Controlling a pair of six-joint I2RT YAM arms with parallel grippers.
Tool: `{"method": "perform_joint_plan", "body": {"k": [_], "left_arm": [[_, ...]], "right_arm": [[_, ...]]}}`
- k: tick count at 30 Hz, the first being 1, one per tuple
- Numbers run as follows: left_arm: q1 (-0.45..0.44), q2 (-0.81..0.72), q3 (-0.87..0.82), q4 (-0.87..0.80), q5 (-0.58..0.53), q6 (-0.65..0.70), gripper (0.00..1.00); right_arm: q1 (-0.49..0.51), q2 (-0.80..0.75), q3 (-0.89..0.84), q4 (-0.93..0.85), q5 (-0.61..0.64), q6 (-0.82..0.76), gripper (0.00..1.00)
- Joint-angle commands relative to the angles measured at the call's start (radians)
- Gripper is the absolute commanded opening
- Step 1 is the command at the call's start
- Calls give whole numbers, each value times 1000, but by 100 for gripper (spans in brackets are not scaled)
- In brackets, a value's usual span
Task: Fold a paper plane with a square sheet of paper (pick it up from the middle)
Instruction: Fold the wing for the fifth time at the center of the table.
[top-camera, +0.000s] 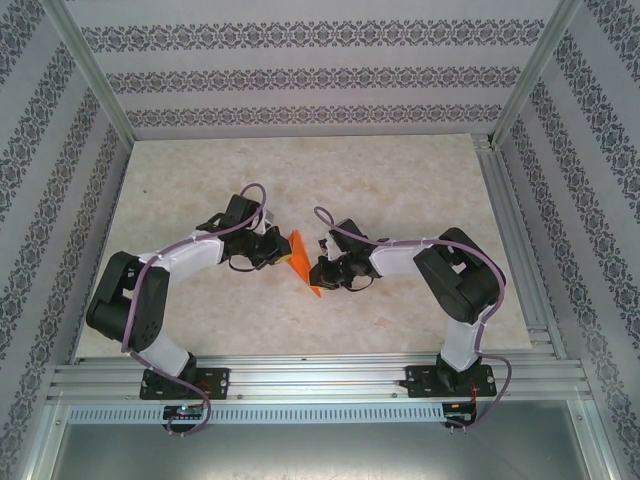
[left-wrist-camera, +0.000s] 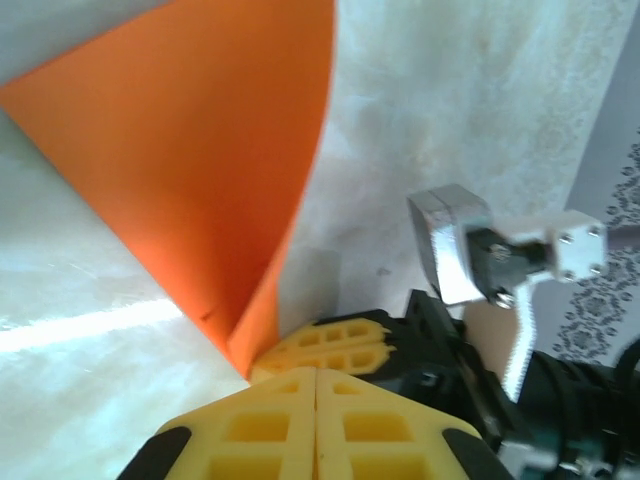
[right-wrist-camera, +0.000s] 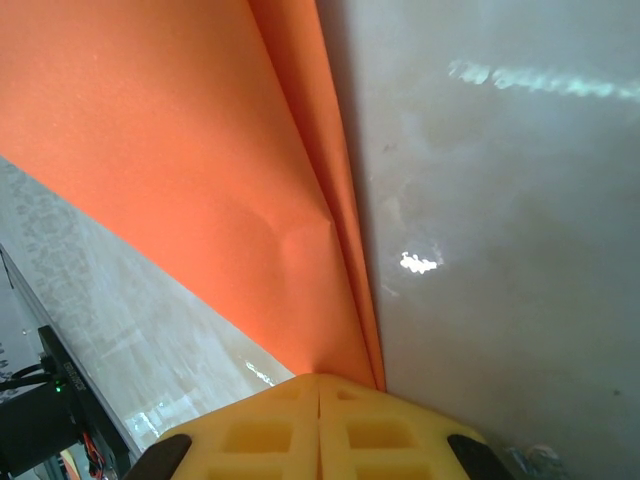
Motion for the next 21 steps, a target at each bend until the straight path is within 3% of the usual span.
{"method": "perform_joint_plan", "body": {"k": [1, 10, 21], "left_arm": [[-20, 2, 2, 56, 33, -50, 8], [-46, 158, -21, 256, 74, -131, 7], [-46, 250, -9, 208, -8, -71, 8]], "right_arm": [[19, 64, -24, -44, 66, 5, 7], [19, 64, -25, -44, 68, 7, 7], [19, 60, -29, -46, 70, 8, 7]]}}
